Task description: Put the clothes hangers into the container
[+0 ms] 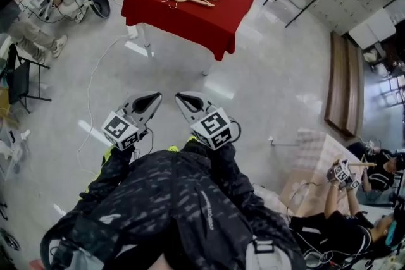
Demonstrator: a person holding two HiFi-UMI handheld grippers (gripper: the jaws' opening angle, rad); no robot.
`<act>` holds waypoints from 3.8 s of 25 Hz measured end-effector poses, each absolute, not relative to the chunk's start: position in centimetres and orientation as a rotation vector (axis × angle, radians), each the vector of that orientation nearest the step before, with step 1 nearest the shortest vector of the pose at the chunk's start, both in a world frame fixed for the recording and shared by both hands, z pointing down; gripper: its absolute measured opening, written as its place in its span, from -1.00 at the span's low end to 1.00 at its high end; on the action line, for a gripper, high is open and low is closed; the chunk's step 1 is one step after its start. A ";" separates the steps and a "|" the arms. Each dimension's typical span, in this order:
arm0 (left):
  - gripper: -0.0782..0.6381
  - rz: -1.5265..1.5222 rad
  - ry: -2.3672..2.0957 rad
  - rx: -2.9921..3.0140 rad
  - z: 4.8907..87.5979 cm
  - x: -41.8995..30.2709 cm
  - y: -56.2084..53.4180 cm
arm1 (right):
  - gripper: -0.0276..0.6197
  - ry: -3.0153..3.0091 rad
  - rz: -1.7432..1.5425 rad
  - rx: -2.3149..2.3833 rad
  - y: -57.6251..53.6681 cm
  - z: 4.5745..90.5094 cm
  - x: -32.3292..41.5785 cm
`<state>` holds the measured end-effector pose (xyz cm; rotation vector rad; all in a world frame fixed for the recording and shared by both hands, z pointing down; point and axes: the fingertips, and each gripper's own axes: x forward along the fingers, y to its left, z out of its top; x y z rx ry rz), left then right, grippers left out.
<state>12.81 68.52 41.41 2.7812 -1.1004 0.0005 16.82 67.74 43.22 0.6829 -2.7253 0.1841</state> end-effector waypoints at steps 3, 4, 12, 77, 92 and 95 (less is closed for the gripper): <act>-0.75 0.016 -1.095 2.763 42.2 12.7 68.1 | -0.87 -2.712 0.183 0.649 67.5 43.7 16.4; -0.75 0.017 -1.089 2.758 42.4 12.8 68.0 | -0.87 -2.707 0.184 0.643 67.4 43.7 16.4; -0.75 0.017 -1.102 2.743 43.1 12.5 64.6 | -0.86 -2.692 0.175 0.620 63.8 44.7 16.3; -0.75 0.072 -1.223 2.585 48.2 6.5 13.8 | -0.66 -2.584 0.114 0.433 11.3 50.8 10.2; -0.75 0.114 -1.105 2.564 53.5 2.0 2.1 | -0.47 -2.419 0.202 0.391 1.1 57.7 5.5; -0.75 0.127 -1.092 2.565 55.0 1.4 0.6 | -0.44 -2.391 0.207 0.377 -0.2 59.5 4.8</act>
